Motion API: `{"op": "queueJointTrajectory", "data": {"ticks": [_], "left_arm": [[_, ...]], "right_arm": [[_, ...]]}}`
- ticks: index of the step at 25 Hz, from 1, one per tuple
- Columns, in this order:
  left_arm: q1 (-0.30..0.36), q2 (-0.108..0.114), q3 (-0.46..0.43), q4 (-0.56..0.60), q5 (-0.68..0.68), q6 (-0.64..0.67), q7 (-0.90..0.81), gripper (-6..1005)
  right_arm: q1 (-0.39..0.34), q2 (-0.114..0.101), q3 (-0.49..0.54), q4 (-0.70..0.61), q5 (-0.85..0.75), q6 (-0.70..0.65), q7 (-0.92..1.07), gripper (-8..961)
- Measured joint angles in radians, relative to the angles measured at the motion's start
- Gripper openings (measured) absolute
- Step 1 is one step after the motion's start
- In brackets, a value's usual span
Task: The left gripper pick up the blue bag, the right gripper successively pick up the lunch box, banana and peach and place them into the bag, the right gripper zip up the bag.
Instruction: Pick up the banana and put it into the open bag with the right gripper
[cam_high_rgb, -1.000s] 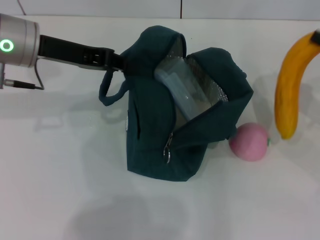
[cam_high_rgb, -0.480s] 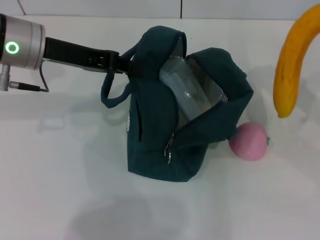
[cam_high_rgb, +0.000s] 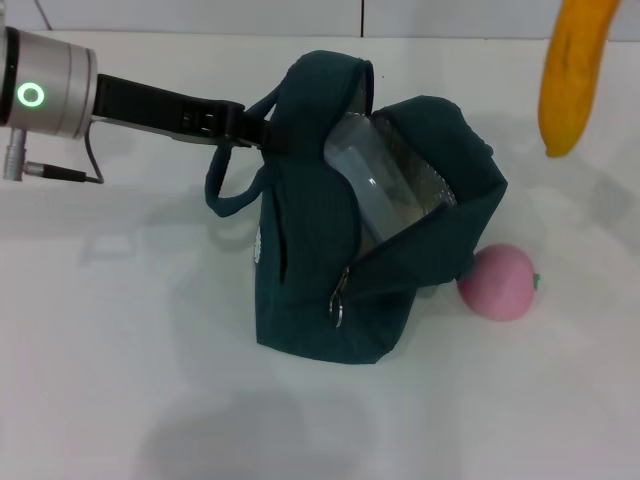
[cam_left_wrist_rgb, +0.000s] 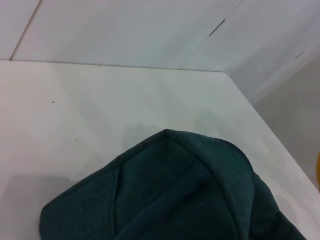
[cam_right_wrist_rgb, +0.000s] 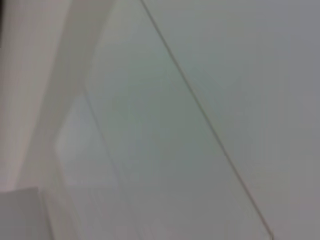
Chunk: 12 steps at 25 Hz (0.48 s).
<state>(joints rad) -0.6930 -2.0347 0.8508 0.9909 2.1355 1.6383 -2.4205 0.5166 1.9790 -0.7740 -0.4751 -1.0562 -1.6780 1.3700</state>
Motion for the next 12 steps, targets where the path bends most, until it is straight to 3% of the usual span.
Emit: {"op": "queueJointTrajectory", "data": {"ticks": [6,12], "left_arm": [[-0.002,-0.002,0.001,0.0,0.0,0.0,0.001,43],[-0.004,-0.005,0.001,0.0,0.0,0.0,0.001,42]], "right_arm": [[0.078,0.031,-0.025,0.001,-0.006,-0.008,-0.001,377],[0.133,0.044,-0.154,0.034,-0.004,0.022,-0.014,375]]}}
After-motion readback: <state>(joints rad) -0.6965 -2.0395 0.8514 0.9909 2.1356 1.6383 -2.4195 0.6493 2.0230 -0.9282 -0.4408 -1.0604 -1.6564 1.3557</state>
